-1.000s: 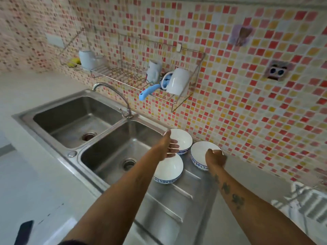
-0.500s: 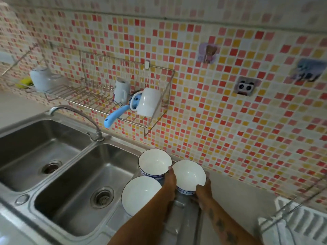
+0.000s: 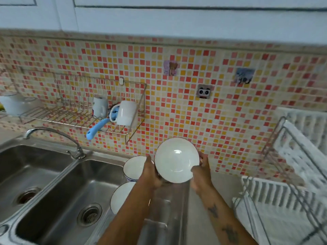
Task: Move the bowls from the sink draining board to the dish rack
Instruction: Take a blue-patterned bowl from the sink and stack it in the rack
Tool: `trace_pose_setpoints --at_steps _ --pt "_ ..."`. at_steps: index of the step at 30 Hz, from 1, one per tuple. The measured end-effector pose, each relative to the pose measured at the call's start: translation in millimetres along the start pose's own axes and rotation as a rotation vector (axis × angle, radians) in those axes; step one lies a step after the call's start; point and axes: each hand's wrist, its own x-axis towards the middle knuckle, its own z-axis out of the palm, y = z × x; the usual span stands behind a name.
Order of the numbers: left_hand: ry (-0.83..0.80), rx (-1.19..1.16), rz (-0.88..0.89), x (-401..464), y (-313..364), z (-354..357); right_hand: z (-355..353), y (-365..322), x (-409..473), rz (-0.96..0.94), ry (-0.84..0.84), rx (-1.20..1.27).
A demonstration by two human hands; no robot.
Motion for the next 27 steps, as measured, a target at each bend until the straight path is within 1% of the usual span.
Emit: trace_pose_setpoints --at_steps 1,2,4,6,9,10,12,14,15,16,18,19,20,23,25,26,27 --pt "-0.107 0.015 -0.066 -19 5 6 -1 -17 -14 -0.019 -0.027 0.045" --pt "-0.192 0.058 -0.093 -38 10 12 -3 -35 -30 -0.046 -0.044 0.059" --pt "-0.419 0.053 -0.153 -72 14 24 -12 -70 -61 -0.129 -0.084 0.073" --pt "-0.616 0.024 -0.153 -99 12 40 -25 -100 -92 -0.240 -0.125 0.072" --pt "-0.785 0.071 -0.054 -147 1 71 -51 -140 -134 -0.411 -0.169 0.052" --pt "-0.821 0.089 -0.012 -161 -5 82 -62 -152 -146 -0.456 -0.185 0.052" --pt "-0.841 0.123 0.044 -182 -14 105 -88 -176 -165 -0.515 -0.209 0.058" --pt "-1.039 0.202 -0.036 -195 -24 127 -116 -196 -179 -0.552 -0.217 0.070" --pt "-1.064 0.188 -0.082 -201 -30 140 -130 -206 -184 -0.563 -0.218 0.076" --pt "-1.047 0.178 -0.105 -205 -35 154 -144 -215 -187 -0.573 -0.221 0.086" --pt "-1.014 0.228 -0.088 -207 -52 185 -176 -233 -191 -0.585 -0.229 0.103" --pt "-0.939 0.251 -0.035 -211 -61 202 -191 -243 -192 -0.578 -0.237 0.116" --pt "-0.900 0.291 0.016 -213 -67 218 -207 -252 -190 -0.566 -0.247 0.128" --pt "-0.852 0.413 0.148 -222 -87 263 -254 -285 -184 -0.520 -0.255 0.104" --pt "-0.810 0.494 0.275 -219 -98 285 -282 -303 -172 -0.445 -0.205 0.040" --pt "-0.806 0.550 0.345 -215 -104 296 -294 -311 -165 -0.402 -0.162 -0.020" --pt "-0.766 0.619 0.426 -209 -111 305 -303 -316 -158 -0.359 -0.124 -0.101"
